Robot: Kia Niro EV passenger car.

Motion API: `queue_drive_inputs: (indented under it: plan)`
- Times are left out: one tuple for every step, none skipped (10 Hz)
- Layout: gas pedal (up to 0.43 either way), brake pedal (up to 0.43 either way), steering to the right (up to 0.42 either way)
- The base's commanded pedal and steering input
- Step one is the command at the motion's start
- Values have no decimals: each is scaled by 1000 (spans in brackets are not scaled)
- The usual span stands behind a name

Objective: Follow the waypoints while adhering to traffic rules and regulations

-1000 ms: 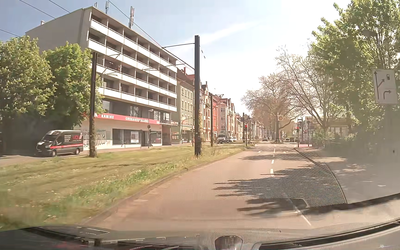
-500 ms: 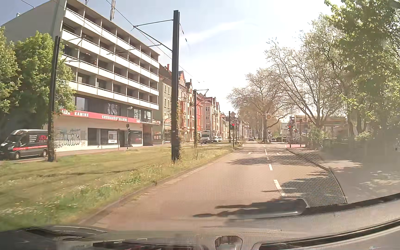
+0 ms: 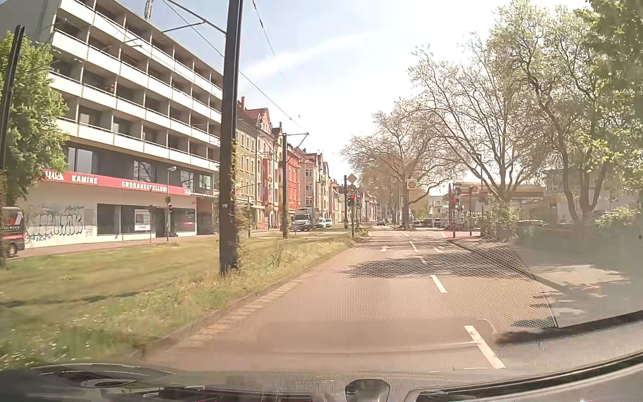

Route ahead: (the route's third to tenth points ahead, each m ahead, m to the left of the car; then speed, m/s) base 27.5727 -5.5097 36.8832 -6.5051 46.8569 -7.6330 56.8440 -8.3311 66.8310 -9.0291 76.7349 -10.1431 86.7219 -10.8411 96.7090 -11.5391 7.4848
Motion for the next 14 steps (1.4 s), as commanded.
queue_drive_inputs:
  plan:
    - [0, 0, 62]
    - [0, 0, 61]
    - [0, 0, 59]
    - [0, 0, 55]
    - [0, 0, 48]
    - [0, 0, 43]
    - [0, 0, 39]
    - [0, 30, 37]
    - [0, 61, 36]
    - [0, 85, 33]
    - [0, 91, 30]
    - [0, 104, 28]
    - [0, 116, 25]
    - [0, 134, 23]
